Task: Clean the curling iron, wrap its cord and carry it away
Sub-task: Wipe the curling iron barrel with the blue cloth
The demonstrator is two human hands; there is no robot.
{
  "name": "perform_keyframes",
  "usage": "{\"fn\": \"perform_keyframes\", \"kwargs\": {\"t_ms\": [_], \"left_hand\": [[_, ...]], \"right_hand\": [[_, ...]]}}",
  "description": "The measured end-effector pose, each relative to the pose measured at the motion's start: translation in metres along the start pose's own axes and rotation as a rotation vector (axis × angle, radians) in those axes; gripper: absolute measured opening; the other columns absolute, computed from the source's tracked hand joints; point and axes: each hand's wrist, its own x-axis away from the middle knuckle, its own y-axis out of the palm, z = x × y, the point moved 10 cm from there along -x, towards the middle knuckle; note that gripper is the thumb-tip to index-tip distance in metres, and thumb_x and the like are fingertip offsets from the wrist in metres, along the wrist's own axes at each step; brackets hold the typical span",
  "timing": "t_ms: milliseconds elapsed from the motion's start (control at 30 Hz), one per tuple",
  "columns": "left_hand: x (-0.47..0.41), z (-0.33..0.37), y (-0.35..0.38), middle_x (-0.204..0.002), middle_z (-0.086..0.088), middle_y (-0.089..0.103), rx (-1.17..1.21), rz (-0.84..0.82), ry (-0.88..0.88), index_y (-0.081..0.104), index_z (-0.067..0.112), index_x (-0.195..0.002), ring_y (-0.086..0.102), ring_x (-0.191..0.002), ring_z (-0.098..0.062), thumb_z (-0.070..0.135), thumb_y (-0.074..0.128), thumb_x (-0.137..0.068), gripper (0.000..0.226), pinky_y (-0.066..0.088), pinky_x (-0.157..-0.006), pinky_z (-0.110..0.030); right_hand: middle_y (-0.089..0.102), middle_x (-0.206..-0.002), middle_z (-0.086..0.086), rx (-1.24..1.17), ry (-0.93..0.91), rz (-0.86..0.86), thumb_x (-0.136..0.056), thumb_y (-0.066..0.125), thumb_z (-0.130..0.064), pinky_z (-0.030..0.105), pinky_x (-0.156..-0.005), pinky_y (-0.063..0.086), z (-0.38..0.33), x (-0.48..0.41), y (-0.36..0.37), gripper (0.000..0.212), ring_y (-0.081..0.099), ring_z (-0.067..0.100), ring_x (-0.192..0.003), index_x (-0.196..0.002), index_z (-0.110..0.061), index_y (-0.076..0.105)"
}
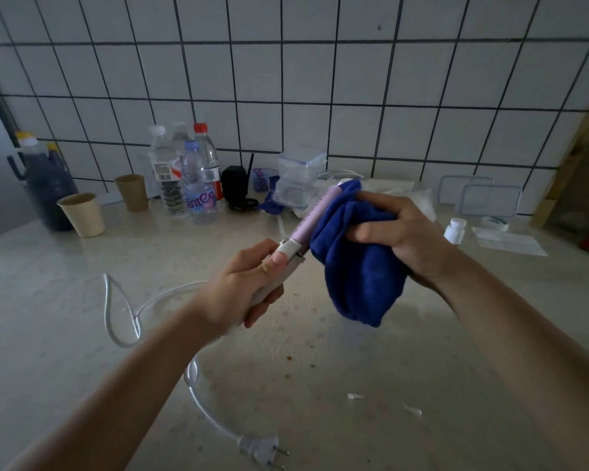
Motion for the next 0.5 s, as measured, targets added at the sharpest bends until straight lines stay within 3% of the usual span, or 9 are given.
{"fn": "perform_keyframes", "kwargs": {"t_ms": [133, 200, 300, 500], "left_hand": [[0.001, -0.004, -0.003, -0.073, -0.014, 0.047, 0.045, 0.027, -0.008, 0.051, 0.004, -0.101, 0.037, -0.045, -0.017, 0.041, 0.045, -0.1, 0.037, 0.032, -0.034, -0.024], [0.002, -0.006, -0.004, -0.068, -0.012, 0.047, 0.057, 0.044, -0.014, 0.049, 0.0, -0.103, 0.035, -0.046, -0.02, 0.043, 0.045, -0.099, 0.043, 0.031, -0.033, -0.024], [0.001, -0.007, -0.002, -0.068, -0.014, 0.046, 0.051, 0.041, 0.001, 0.049, 0.0, -0.102, 0.035, -0.044, -0.018, 0.045, 0.046, -0.099, 0.045, 0.032, -0.033, -0.024], [0.004, 0.005, -0.001, -0.077, -0.016, 0.051, -0.029, 0.014, 0.005, 0.052, 0.006, -0.101, 0.038, -0.045, -0.016, 0.042, 0.043, -0.1, 0.037, 0.034, -0.035, -0.026]], "right_hand": [[0.079, -0.109, 0.0, 0.069, 0.055, -0.123, -0.079, 0.076, -0.016, 0.038, -0.095, 0.056, 0.018, 0.004, 0.043, 0.037, 0.073, 0.021, -0.107, -0.111, -0.036, 0.078], [0.079, -0.111, -0.001, 0.063, 0.058, -0.132, -0.081, 0.076, -0.017, 0.033, -0.092, 0.058, 0.018, 0.005, 0.048, 0.037, 0.073, 0.019, -0.107, -0.113, -0.036, 0.077], [0.079, -0.107, -0.002, 0.043, 0.049, -0.108, -0.082, 0.075, -0.015, 0.024, -0.085, 0.058, 0.016, 0.005, 0.044, 0.035, 0.074, 0.017, -0.102, -0.111, -0.035, 0.078], [0.078, -0.1, -0.001, 0.037, -0.017, -0.065, -0.083, 0.073, -0.008, 0.026, -0.085, 0.058, 0.013, 0.004, 0.04, 0.033, 0.074, 0.016, -0.097, -0.107, -0.03, 0.079]]}}
